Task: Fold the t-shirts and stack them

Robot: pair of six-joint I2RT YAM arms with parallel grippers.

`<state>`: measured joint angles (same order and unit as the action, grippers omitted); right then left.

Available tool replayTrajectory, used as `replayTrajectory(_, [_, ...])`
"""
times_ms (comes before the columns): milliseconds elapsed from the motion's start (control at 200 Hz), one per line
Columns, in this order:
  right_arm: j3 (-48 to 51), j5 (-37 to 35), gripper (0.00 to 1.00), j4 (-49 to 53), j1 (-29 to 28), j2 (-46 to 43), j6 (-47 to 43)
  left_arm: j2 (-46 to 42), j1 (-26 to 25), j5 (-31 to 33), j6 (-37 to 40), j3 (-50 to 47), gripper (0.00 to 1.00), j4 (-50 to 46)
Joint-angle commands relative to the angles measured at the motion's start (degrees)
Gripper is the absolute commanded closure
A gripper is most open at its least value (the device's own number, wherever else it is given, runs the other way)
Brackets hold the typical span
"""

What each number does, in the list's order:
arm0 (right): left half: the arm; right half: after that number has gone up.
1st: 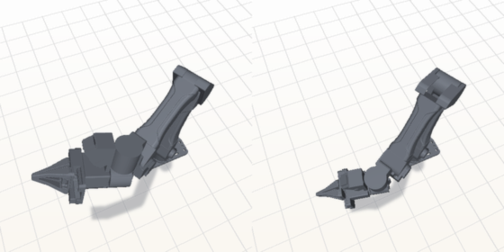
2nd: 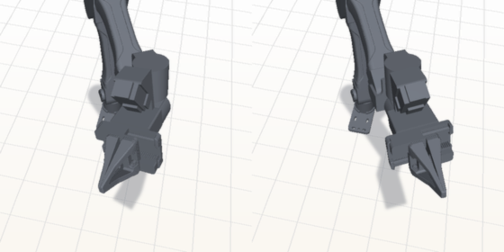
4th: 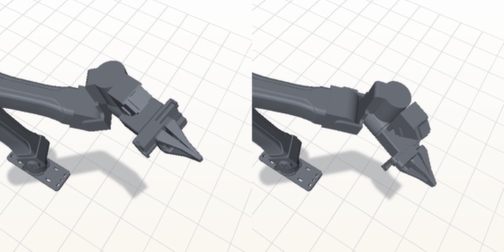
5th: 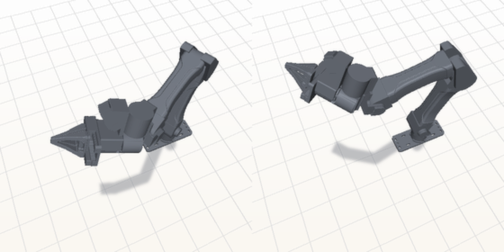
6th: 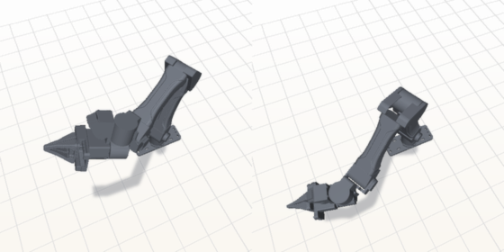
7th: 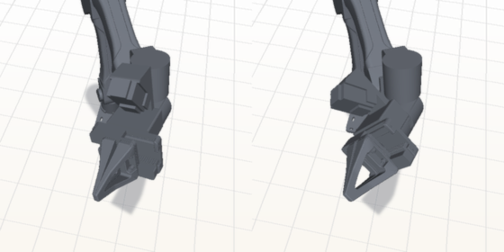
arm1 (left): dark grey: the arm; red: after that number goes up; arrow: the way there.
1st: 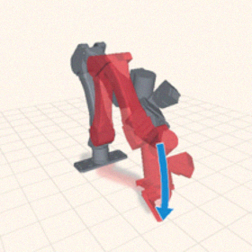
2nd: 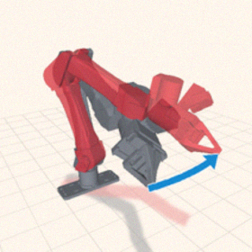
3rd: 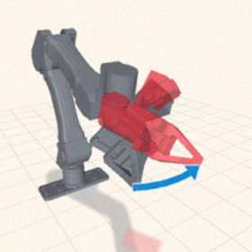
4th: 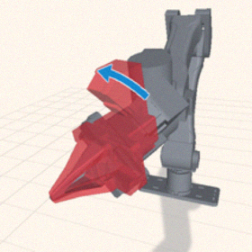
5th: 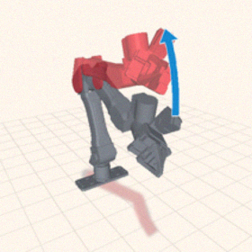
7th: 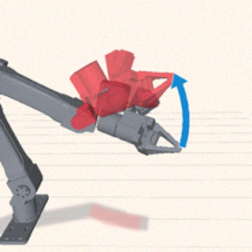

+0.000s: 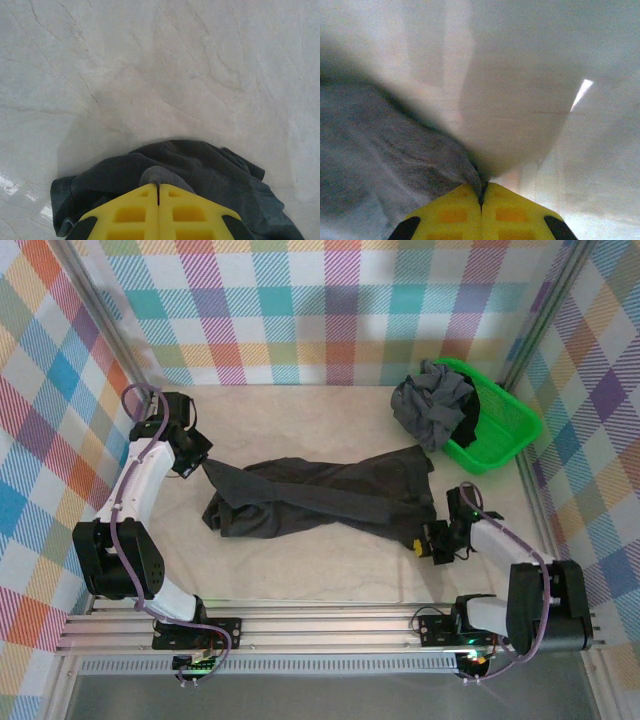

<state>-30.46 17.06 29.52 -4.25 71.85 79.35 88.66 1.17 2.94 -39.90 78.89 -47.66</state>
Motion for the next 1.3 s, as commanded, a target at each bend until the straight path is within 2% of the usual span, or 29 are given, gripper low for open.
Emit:
replayTrajectory(0, [-11.6, -5.0, 1.00, -1.4, -0.2, 0.9, -9.6, -1.5, -0.3, -2.0, -2.5, 2.2, 1.00, -0.6])
replayTrajectory(190, [-37.8, -6.0, 1.00, 1.9, -0.2, 6.2, -25.5, 0.3, 0.0, -4.5, -7.5, 16.7, 1.00, -5.4])
replayTrajectory(300, [-51.9, -5.1, 1.00, 1.3, -0.2, 9.5, -31.2, 1.0, 0.3, -4.4, -11.0, 27.9, 1.00, -6.7])
replayTrajectory(400, [-60.6, -4.0, 1.00, -2.3, 0.0, 10.8, -33.9, 0.5, 0.5, -3.8, -13.9, 36.3, 1.00, -5.7])
replayTrajectory(480, [-63.8, -2.0, 1.00, -7.2, 0.0, 9.7, -35.1, -2.2, 0.5, -2.2, -16.2, 39.4, 1.00, -3.1])
replayTrajectory(580, [-63.2, -0.8, 1.00, -14.0, 0.0, 5.6, -35.5, -8.8, 0.5, 1.5, -18.2, 37.4, 1.00, 1.9])
replayTrajectory(720, [-61.4, 0.8, 1.00, -18.8, 0.2, -1.6, -35.5, -22.0, 0.5, 9.9, -17.7, 31.3, 1.00, 9.9])
replayTrajectory(825, [-59.6, -0.7, 1.00, -20.5, 0.2, -6.2, -34.5, -26.3, 0.5, 15.0, -16.0, 33.7, 1.00, 10.3])
replayTrajectory(920, [-60.5, -0.7, 1.00, -21.9, 0.3, -7.0, -33.3, -23.4, 0.5, 14.8, -14.5, 41.6, 1.00, 6.6])
replayTrajectory(1035, [-63.8, 2.3, 1.00, -22.5, 0.2, -2.4, -30.8, -16.9, 0.5, 13.3, -15.3, 49.2, 1.00, 1.4])
replayTrajectory(1180, [-68.8, 10.3, 1.00, -23.9, -1.0, 9.3, -28.0, -6.8, 1.0, 10.4, -14.6, 52.5, 1.00, -0.4])
replayTrajectory(1295, [-77.6, 16.7, 1.00, -19.9, -4.1, 22.0, -29.2, 2.6, 4.7, 4.2, -15.8, 54.5, 1.00, -1.5])
